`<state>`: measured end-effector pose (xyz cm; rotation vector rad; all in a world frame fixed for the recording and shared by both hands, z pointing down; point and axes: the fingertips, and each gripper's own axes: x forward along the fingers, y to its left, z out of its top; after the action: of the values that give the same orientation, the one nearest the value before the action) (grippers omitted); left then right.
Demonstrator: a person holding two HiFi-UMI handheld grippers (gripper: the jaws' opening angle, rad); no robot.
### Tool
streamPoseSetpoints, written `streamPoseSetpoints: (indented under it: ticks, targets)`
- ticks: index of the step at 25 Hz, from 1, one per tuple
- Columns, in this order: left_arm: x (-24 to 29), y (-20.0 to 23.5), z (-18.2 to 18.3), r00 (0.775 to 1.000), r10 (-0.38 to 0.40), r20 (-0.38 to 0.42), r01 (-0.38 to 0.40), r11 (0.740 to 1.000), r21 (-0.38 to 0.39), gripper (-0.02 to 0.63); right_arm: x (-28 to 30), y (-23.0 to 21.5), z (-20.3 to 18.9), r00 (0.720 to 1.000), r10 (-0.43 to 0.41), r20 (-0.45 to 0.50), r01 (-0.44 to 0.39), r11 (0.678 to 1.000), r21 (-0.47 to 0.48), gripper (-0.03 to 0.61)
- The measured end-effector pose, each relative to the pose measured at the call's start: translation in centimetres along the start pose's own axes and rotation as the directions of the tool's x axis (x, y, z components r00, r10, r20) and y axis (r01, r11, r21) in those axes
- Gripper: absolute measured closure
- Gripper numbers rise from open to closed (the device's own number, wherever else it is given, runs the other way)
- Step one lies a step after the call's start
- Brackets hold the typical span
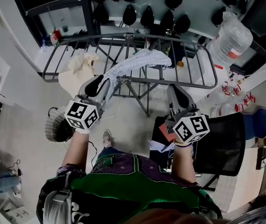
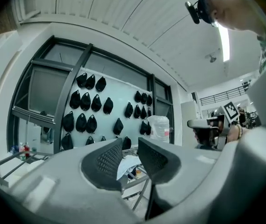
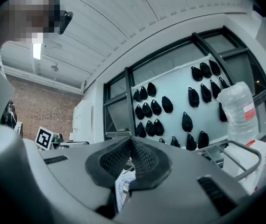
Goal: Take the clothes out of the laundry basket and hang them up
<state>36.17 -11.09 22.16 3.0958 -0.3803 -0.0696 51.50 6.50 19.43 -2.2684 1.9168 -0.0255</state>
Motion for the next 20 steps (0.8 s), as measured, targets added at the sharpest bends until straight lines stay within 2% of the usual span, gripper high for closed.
streamPoseSetpoints:
  ticks: [4,8,12,15,20]
  targets:
    - [-0.8,-2.6,1.3,0.998,-0.035,0.051,0.038,0.998,-0.047,0.526,-2.5,-0.4,0.7,1.000,-0.009,0.017,0.009,1.000,-0.014,0.577]
    - [-1.7,-4.3,2.0,0.997,-0.017,0.072,0.020,0.999,-0.035,0.556,-4.5,-0.6,1.2,0.999,-0.008,0.038,0.008,1.000,-0.023,0.577]
    - [-2.3,-5.4,2.0,0.998,0.010,0.060,-0.009,1.000,-0.022,0.592,-5.6,-1.0,1.2,0.999,-0.032,0.031,0.034,0.996,-0.079,0.575]
    - [-2.9,-5.9,1.5,0.999,0.013,0.047,-0.011,1.000,-0.026,0.595,-6.1,-1.1,0.8,0.997,-0.071,0.007,0.072,0.989,-0.131,0.577]
    - [-4.3,-6.0,1.6,0.999,0.024,0.041,-0.023,1.000,-0.008,0.595,-6.7,0.0,0.5,0.998,-0.069,0.001,0.069,0.987,-0.143,0.577]
